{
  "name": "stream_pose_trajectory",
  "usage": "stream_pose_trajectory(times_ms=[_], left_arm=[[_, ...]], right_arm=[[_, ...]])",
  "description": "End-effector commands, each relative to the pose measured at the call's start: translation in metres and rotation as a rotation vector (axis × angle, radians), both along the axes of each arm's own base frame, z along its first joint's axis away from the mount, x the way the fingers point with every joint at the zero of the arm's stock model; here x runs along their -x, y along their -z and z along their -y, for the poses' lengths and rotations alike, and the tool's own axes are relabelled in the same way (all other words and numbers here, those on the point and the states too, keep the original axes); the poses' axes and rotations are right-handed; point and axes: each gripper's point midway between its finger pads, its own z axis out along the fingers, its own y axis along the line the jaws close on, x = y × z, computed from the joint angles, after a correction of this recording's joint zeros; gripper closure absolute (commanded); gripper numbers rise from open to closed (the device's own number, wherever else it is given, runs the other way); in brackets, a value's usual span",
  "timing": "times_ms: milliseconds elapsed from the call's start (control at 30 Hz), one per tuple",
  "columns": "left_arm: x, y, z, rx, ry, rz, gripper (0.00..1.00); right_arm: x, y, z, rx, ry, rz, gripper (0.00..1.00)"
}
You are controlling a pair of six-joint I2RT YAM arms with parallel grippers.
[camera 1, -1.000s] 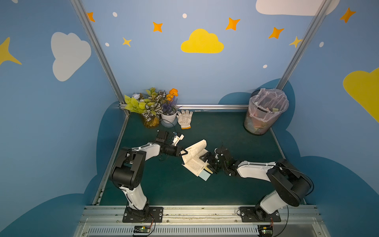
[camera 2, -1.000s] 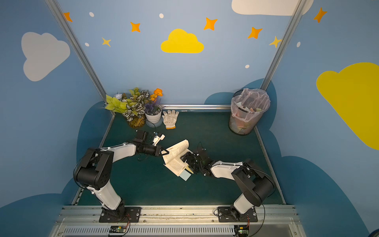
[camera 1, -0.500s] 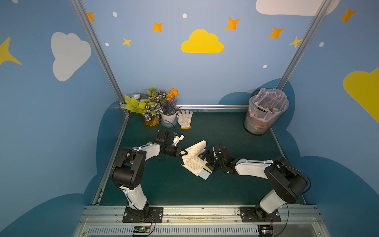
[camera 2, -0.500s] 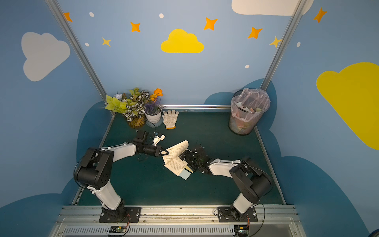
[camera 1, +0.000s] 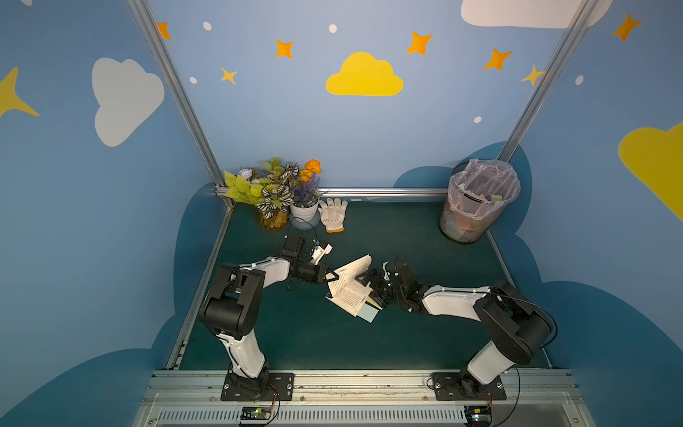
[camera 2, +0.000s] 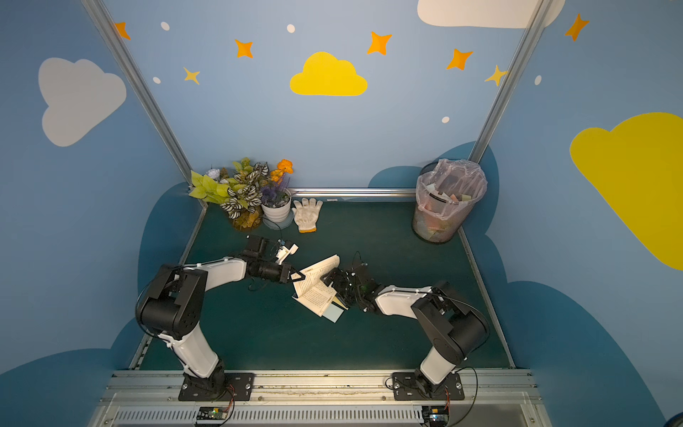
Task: Peel off the used sticky note
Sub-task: Turn the page of the book at the center of the board.
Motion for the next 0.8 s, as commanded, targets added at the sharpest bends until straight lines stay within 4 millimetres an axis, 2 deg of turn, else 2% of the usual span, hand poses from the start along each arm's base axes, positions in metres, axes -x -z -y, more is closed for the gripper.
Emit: stream_pose_trajectory(times_ms=[0, 400, 767], left_arm=[[0.005, 0.009, 0.000, -0.022, 0.011, -0.038, 0.97], [0.007, 0.010, 0.001, -0.024, 0.021, -0.041, 0.97], [0.009, 0.010, 0.004, -0.025, 0.033, -0.039, 0.97]], right_arm=[[-0.011, -0.020, -0.009, -0.055, 0.003, 0.051, 0.07], [-0.019, -0.019, -0.006, -0.087, 0.038, 0.072, 0.06], [-0.026, -0.012, -0.011, -0.136, 0.041, 0.058, 0.05]])
